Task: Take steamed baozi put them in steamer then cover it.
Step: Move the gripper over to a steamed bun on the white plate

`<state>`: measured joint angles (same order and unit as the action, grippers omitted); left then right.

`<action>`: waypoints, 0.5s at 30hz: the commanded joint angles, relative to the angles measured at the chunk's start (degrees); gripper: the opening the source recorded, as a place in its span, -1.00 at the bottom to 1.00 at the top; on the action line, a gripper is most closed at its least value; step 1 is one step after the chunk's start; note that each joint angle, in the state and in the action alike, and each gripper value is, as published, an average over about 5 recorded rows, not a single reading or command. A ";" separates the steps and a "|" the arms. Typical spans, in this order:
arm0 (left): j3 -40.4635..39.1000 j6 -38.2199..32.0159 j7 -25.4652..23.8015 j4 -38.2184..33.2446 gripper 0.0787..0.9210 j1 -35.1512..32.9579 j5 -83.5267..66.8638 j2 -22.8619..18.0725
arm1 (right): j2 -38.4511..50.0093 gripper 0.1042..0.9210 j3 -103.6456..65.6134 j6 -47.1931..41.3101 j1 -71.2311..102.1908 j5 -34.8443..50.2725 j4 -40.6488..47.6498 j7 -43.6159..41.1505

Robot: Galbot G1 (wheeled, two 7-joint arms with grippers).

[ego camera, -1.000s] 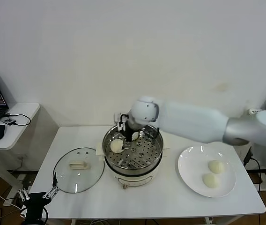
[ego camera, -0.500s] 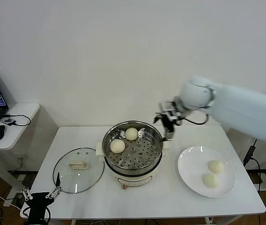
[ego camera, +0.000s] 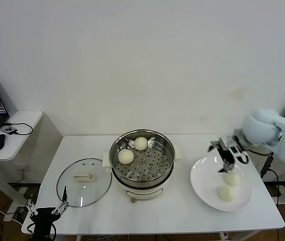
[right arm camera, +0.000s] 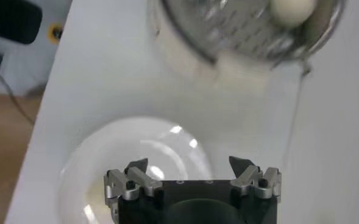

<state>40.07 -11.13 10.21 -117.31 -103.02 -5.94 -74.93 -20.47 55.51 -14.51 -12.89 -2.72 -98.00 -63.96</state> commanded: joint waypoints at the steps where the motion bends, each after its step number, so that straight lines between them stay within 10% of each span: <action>1: -0.07 -0.08 0.03 0.02 0.77 -0.21 0.35 -0.01 | 7.12 0.76 -14.94 1.89 22.24 -8.34 -1.37 -0.20; 15: 0.44 -0.01 0.01 -0.05 0.77 -0.90 0.97 -0.40 | 1.49 0.76 -26.05 2.73 35.83 -12.65 4.04 2.90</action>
<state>40.52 -11.19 10.23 -117.42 -103.89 -5.10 -75.30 -18.51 36.37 -12.36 13.73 -12.41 -95.48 -61.79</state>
